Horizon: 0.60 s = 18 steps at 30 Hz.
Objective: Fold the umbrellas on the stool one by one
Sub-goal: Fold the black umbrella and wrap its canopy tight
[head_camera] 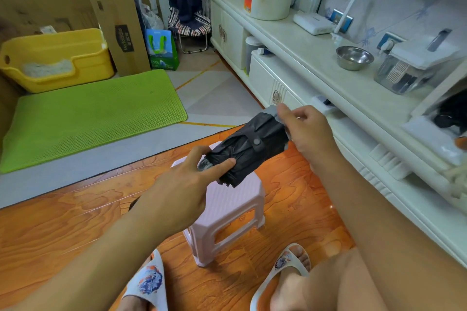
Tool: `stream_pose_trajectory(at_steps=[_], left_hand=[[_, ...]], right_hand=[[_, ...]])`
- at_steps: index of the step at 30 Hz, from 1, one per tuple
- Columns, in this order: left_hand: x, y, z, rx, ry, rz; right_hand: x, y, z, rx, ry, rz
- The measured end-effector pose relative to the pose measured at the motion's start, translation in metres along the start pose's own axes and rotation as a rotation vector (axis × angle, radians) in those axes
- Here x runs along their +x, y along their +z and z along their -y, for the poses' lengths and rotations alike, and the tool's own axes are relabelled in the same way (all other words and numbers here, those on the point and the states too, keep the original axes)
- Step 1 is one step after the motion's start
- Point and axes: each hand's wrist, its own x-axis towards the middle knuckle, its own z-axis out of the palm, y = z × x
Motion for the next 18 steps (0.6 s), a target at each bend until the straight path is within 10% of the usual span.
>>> stream_pose_trajectory(at_steps=[18], left_hand=[[0.001,-0.004,0.000,0.123,0.044,0.035]], right_hand=[[-0.018,0.015,-0.012,-0.247,-0.452,-0.136]])
